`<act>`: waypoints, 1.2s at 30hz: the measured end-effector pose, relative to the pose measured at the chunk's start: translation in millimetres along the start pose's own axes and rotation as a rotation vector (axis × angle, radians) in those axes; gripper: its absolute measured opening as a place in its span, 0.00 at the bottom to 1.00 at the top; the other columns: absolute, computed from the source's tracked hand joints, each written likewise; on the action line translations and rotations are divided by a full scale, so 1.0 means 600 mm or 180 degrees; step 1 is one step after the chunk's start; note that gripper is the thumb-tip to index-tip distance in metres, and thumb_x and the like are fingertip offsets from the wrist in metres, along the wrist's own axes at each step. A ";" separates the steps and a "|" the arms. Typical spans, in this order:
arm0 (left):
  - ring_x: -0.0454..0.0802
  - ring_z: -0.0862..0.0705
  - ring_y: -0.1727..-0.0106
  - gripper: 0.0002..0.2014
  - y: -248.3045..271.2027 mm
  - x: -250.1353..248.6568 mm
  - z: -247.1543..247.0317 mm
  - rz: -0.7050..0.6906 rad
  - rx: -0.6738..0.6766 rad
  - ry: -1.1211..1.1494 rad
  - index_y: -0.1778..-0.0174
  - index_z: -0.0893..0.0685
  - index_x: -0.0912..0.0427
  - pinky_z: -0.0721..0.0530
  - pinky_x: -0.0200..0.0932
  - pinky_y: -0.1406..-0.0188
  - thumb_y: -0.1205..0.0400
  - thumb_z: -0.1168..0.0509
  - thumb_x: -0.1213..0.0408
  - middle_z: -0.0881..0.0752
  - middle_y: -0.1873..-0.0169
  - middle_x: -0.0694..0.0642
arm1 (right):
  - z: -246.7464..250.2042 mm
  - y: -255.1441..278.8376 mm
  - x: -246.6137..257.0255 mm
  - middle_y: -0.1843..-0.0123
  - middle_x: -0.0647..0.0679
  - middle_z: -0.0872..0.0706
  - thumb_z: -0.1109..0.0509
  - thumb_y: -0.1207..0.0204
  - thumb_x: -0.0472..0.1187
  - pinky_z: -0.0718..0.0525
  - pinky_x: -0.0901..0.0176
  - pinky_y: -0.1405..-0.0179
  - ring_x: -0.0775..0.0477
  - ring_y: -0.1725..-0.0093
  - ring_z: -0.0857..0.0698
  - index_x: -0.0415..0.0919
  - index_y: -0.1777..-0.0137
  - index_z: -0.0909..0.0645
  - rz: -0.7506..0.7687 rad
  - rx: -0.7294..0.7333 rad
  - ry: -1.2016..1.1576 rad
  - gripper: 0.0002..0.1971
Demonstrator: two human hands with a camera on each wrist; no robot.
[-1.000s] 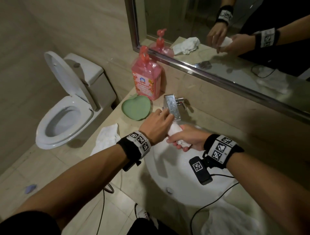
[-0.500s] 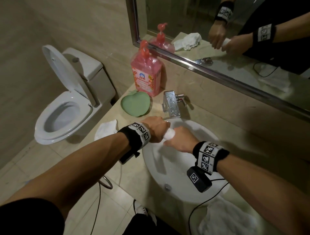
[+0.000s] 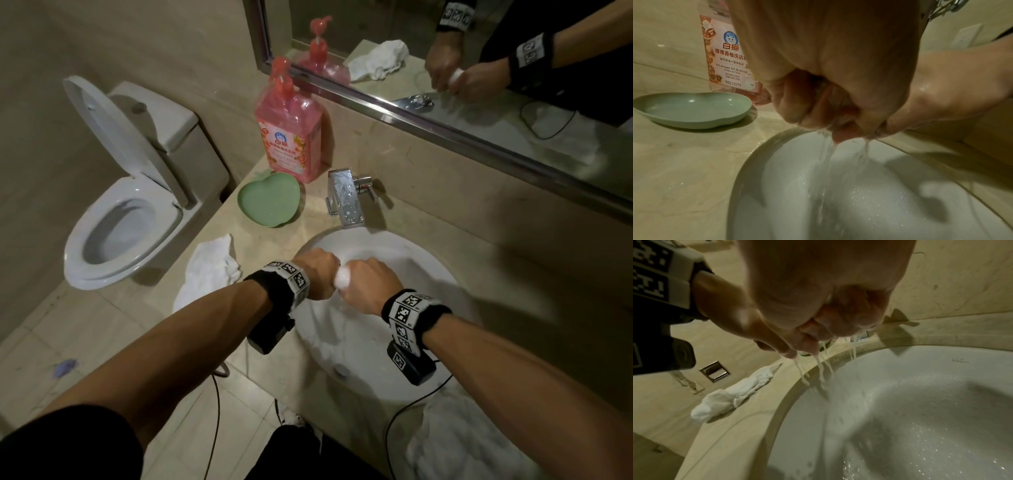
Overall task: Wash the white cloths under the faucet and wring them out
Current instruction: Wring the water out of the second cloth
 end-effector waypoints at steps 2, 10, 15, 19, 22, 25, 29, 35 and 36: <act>0.59 0.13 0.44 0.11 -0.003 -0.001 -0.002 0.0001 0.0033 -0.0015 0.46 0.16 0.55 0.23 0.42 0.58 0.23 0.35 0.60 0.12 0.46 0.58 | -0.002 -0.002 -0.002 0.51 0.42 0.11 0.28 0.26 0.49 0.26 0.55 0.61 0.36 0.52 0.12 0.47 0.47 0.16 0.0035 -0.0041 0.0073 0.11; 0.59 0.15 0.47 0.19 0.014 0.010 0.030 -0.0114 -0.0431 0.0319 0.38 0.23 0.56 0.26 0.43 0.59 0.23 0.31 0.59 0.14 0.45 0.58 | 0.027 -0.016 -0.010 0.49 0.45 0.11 0.22 0.28 0.47 0.22 0.56 0.59 0.41 0.51 0.12 0.46 0.42 0.21 0.0049 0.0137 -0.0359 0.17; 0.55 0.20 0.41 0.25 0.034 0.021 0.089 -0.0454 -0.0543 0.1507 0.29 0.23 0.54 0.24 0.45 0.41 0.21 0.27 0.54 0.20 0.39 0.59 | 0.084 -0.017 -0.027 0.56 0.55 0.13 0.13 0.36 0.55 0.22 0.70 0.74 0.59 0.65 0.13 0.52 0.49 0.23 0.0116 0.0533 -0.1681 0.24; 0.53 0.14 0.50 0.25 0.055 0.036 0.120 -0.0599 -0.0972 0.2773 0.29 0.22 0.53 0.16 0.47 0.45 0.22 0.25 0.64 0.15 0.44 0.55 | 0.116 -0.010 -0.024 0.62 0.60 0.09 0.15 0.34 0.59 0.18 0.63 0.63 0.63 0.64 0.12 0.50 0.48 0.13 0.0285 0.0553 -0.2062 0.20; 0.44 0.15 0.58 0.29 0.067 0.044 0.129 -0.0096 -0.1407 0.3627 0.35 0.26 0.57 0.15 0.43 0.52 0.28 0.20 0.70 0.16 0.55 0.52 | 0.126 -0.008 -0.007 0.55 0.56 0.08 0.16 0.27 0.48 0.11 0.52 0.51 0.57 0.55 0.10 0.48 0.40 0.16 0.0418 0.0500 -0.2459 0.18; 0.54 0.13 0.51 0.22 0.074 0.039 0.135 -0.0116 -0.1313 0.4553 0.39 0.22 0.58 0.11 0.53 0.47 0.25 0.26 0.78 0.14 0.53 0.57 | 0.136 -0.003 0.021 0.37 0.48 0.13 0.18 0.26 0.44 0.11 0.46 0.40 0.50 0.40 0.11 0.47 0.25 0.31 0.0441 0.0323 -0.2682 0.33; 0.55 0.12 0.50 0.26 0.095 0.036 0.149 -0.0353 -0.1271 0.4928 0.32 0.21 0.54 0.10 0.53 0.51 0.22 0.31 0.82 0.15 0.49 0.59 | 0.158 0.008 0.055 0.42 0.53 0.13 0.18 0.26 0.43 0.11 0.63 0.51 0.60 0.48 0.10 0.48 0.31 0.28 0.0414 -0.0165 -0.2727 0.27; 0.62 0.13 0.45 0.29 0.138 0.059 0.142 -0.0072 -0.1529 0.4464 0.32 0.22 0.65 0.11 0.54 0.51 0.29 0.21 0.76 0.14 0.43 0.68 | 0.159 0.044 0.095 0.47 0.50 0.10 0.15 0.31 0.39 0.08 0.50 0.49 0.51 0.49 0.09 0.45 0.41 0.17 0.0299 -0.0579 -0.2817 0.21; 0.58 0.13 0.48 0.28 0.145 0.063 0.139 -0.0109 -0.1498 0.4348 0.32 0.21 0.65 0.12 0.46 0.56 0.28 0.21 0.73 0.13 0.46 0.65 | 0.157 0.051 0.100 0.48 0.50 0.09 0.14 0.31 0.37 0.08 0.54 0.53 0.52 0.51 0.08 0.46 0.42 0.18 0.0250 -0.0624 -0.2893 0.21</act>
Point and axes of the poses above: each hand's wrist, its own y-axis away from the middle knuckle, its own z-axis out of the back of the hand, x = y × z, the point moved 3 cm from there along -y, towards the middle knuckle
